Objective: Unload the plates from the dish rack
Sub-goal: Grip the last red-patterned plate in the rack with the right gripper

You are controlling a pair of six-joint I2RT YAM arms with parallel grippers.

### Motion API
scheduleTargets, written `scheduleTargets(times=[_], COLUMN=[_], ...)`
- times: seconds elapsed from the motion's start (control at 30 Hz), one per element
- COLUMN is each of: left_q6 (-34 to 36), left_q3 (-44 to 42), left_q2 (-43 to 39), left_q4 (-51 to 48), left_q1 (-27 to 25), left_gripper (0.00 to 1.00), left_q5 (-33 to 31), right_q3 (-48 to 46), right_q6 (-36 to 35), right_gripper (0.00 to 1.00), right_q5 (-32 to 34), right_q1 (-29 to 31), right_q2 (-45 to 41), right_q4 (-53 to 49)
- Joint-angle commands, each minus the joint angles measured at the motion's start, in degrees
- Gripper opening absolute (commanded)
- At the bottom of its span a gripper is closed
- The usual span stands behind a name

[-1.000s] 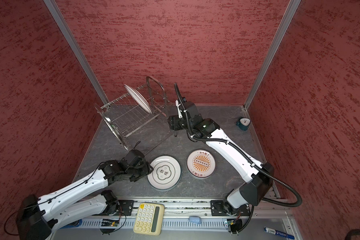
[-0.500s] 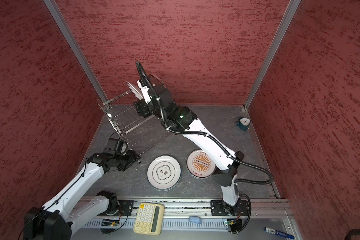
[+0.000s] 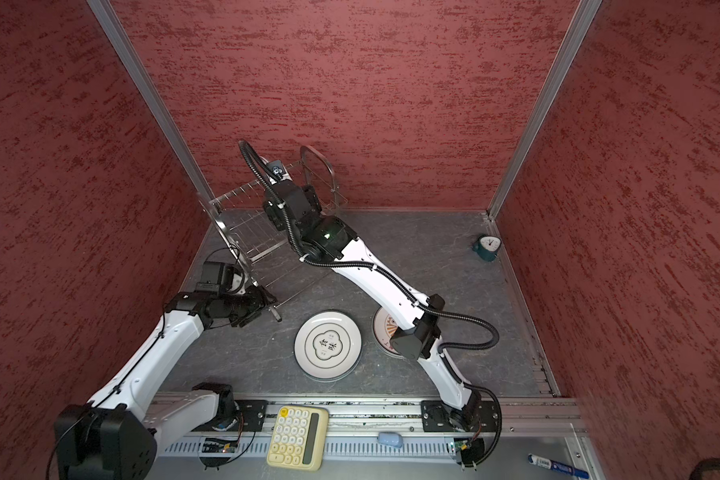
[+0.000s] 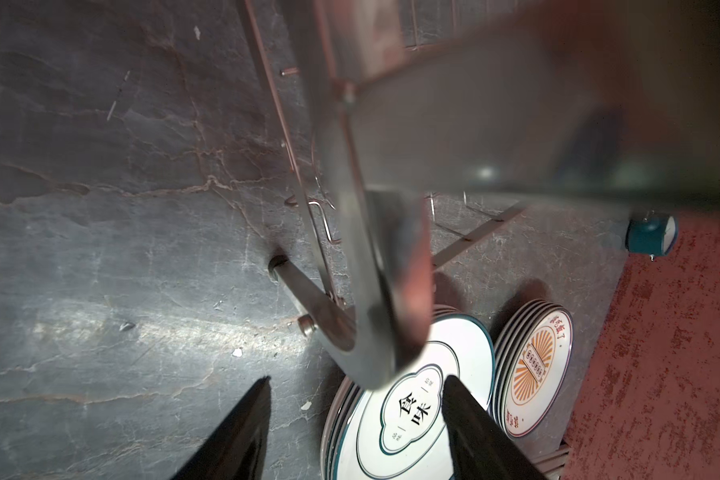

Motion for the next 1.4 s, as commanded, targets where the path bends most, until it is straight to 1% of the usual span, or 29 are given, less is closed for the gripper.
scheduleTargets(times=[0.0, 0.17, 0.3, 0.33, 0.43, 0.47, 0.53, 0.63, 0.73, 0.8, 0.83, 1.03, 1.2, 1.27, 1.37], left_q6=[1.34, 1.0, 1.29, 1.27, 1.01, 0.88, 0.5, 0.13, -0.05, -0.05, 0.03, -0.21, 0.04, -0.05, 0.04], left_q3=[2.1, 4.36, 5.37, 5.43, 4.64, 4.29, 3.37, 2.46, 2.35, 2.75, 2.89, 3.73, 2.98, 2.4, 2.13], left_q2=[-3.05, -7.65, -10.53, -11.24, -13.26, -13.78, -14.89, -16.4, -17.86, -18.58, -19.03, -21.36, -22.84, -23.5, -23.84], left_q4=[-3.33, -7.45, -10.6, -11.18, -11.85, -11.79, -11.45, -10.89, -10.76, -10.98, -11.08, -12.76, -13.39, -12.94, -12.57], left_q1=[0.29, 0.25, 0.32, 0.31, 0.31, 0.32, 0.33, 0.32, 0.32, 0.29, 0.21, 0.21, 0.23, 0.23, 0.18], left_gripper=[0.66, 0.67, 0.68, 0.68, 0.69, 0.71, 0.78, 0.85, 0.91, 0.99, 1.0, 0.99, 0.99, 0.99, 0.99], left_q5=[1.2, 1.82, 2.42, 2.45, 2.9, 3.15, 3.65, 5.08, 5.84, 5.94, 6.11, 5.73, 5.24, 5.09, 5.08], right_q3=[0.38, 0.13, -0.74, -0.67, -1.02, -1.36, -2.64, -6.04, -8.38, -8.83, -8.91, -8.9, -9.23, -10.93, -16.13], right_q6=[-2.13, -2.35, -4.84, -5.0, -5.61, -5.69, -6.25, -8.11, -9.66, -10.68, -11.36, -15.78, -16.78, -16.5, -15.44], right_gripper=[0.73, 0.57, 0.44, 0.39, 0.3, 0.28, 0.21, 0.11, 0.04, 0.01, 0.0, 0.0, 0.0, 0.0, 0.0], right_q5=[4.41, -0.55, -2.13, -1.8, -2.0, -1.75, -1.22, -0.77, 0.05, 0.55, 0.63, 3.03, 2.94, 2.8, 1.73], right_q1=[-0.55, -2.61, -2.73, -2.73, -2.81, -2.8, -2.82, -2.73, -2.73, -2.73, -2.73, -2.62, -2.34, -2.04, -1.59], right_q2=[0.63, 2.82, 3.62, 3.82, 3.84, 3.83, 3.51, 2.28, 0.97, 0.51, 0.23, -1.55, -5.92, -8.7, -14.28], right_q4=[3.45, 3.3, 7.52, 8.26, 9.48, 9.93, 11.33, 15.06, 18.78, 20.5, 21.4, 27.1, 27.49, 27.81, 28.87])
